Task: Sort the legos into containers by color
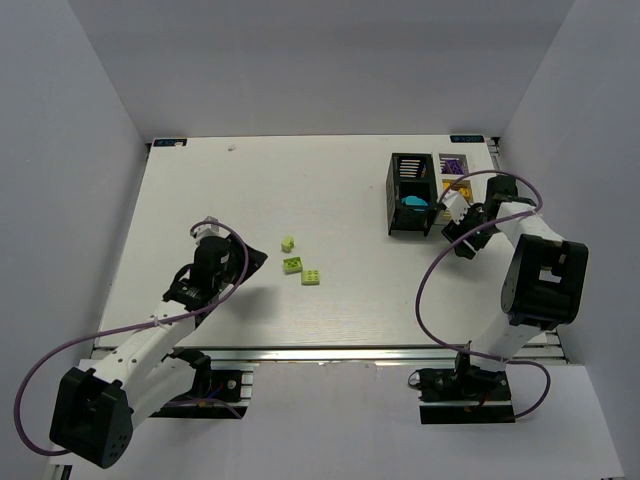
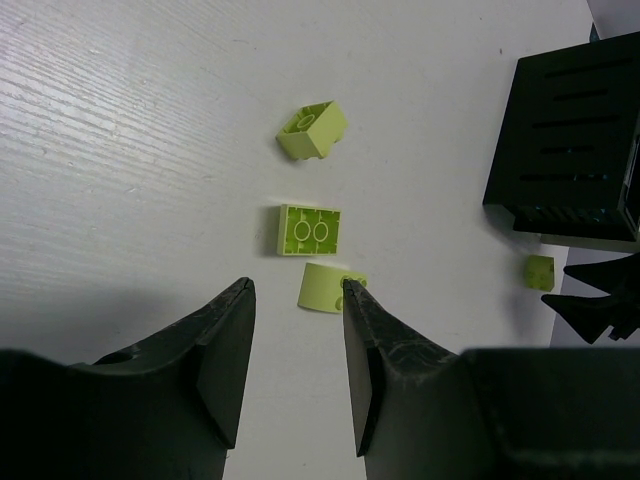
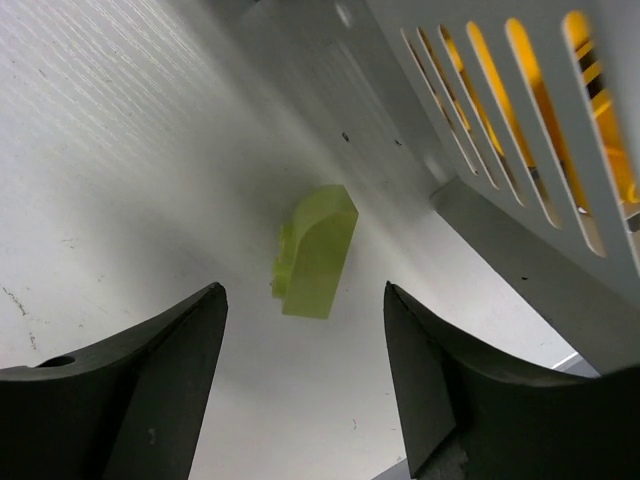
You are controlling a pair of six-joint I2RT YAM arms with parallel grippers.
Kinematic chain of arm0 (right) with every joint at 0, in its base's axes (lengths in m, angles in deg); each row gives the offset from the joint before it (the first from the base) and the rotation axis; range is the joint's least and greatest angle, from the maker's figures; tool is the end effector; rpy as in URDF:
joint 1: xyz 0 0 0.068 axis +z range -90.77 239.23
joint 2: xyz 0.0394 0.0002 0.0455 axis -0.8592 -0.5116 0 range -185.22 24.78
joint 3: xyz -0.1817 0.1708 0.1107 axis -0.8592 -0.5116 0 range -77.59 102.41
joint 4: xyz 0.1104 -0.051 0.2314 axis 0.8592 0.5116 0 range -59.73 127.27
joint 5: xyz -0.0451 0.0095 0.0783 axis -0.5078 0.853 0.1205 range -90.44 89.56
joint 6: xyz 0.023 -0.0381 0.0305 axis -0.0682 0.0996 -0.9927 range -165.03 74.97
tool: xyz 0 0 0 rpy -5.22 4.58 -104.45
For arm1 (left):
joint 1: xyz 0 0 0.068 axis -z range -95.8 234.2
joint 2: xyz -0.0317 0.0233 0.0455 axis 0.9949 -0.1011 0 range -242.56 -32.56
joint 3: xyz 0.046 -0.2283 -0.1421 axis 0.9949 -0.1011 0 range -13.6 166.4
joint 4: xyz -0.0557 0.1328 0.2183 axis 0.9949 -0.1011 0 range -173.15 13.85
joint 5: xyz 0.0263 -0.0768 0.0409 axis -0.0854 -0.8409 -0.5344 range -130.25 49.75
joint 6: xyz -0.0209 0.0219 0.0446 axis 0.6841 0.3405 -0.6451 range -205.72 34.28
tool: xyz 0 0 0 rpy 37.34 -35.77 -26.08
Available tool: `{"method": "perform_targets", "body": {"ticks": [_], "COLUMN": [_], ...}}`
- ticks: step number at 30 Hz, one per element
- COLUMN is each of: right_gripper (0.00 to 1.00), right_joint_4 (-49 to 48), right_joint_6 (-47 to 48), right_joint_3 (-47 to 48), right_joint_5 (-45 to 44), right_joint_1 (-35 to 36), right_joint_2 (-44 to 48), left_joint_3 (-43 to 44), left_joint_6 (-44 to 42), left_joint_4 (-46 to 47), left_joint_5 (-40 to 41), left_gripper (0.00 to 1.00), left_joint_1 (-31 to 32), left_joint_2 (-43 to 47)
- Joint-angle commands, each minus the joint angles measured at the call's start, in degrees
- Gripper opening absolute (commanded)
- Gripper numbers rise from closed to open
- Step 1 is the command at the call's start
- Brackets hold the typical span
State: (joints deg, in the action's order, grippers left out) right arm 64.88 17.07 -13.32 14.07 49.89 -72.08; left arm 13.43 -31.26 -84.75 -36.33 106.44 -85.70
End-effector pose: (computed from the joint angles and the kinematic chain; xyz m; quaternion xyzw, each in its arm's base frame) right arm 0.3293 -0.0450 0.1942 -0.4545 0.8600 -0.0140 0.2314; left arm 0.1842 -0.0728 0.2083 -0.2609 0.8462 -0.2639 0.3824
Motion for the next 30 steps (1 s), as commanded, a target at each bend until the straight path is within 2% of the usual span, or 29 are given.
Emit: {"method": "perform_targets", "body": {"ticks": [1,9,15,21,25,27,28,30], "right_gripper": [0.67,0.60,0.48,0.32,0.13,0.08,0.02,0.00], "right_joint_4": [-0.8,-2.3,-0.6,-0.8,0.1,1.2,1.9,5.5], "right_joint_6": [1.9,2.2,2.0,1.2,1.3,2.2,2.8,5.5], "right_joint_3": [-0.2,-2.2,-1.3,-2.1,-3.2,-3.7,-3.9,-3.9], "right_joint_5": [-1.2,-1.4,-1.9,-2.3,-2.1,-0.4,0.5,5.1], "right_joint_1": [0.1,1.1,1.9,2.8,2.8,2.8,2.8,2.8], "right_joint_2": [-0.7,-0.2,-1.0,-0.5,0.5,2.0,2.6,5.0], "left_joint_3": [0.2,1.0,1.4,1.1,0.9,0.9,0.9,0.8], "left_joint_6": [-0.3,-0.6,-0.6,-0.3,-0.3,-0.3,-0.4,-0.4], "left_joint_4": [0.5,1.1,1.3,0.8,1.0,1.9,2.3,3.3], "left_joint_5": [0.6,0.2,0.2,0.5,0.4,-0.3,-0.7,-1.6], "left_gripper": [0.50,0.50,0.50,0.50,0.50,0.50,0.50,0.51], "left_joint_1": [-0.3,-0.3,-0.3,-0.3,-0.3,-0.3,-0.3,-0.3], "left_joint_2": [0.4,-1.3,-1.6,-0.8,-0.6,-0.8,-1.0,-1.5]}}
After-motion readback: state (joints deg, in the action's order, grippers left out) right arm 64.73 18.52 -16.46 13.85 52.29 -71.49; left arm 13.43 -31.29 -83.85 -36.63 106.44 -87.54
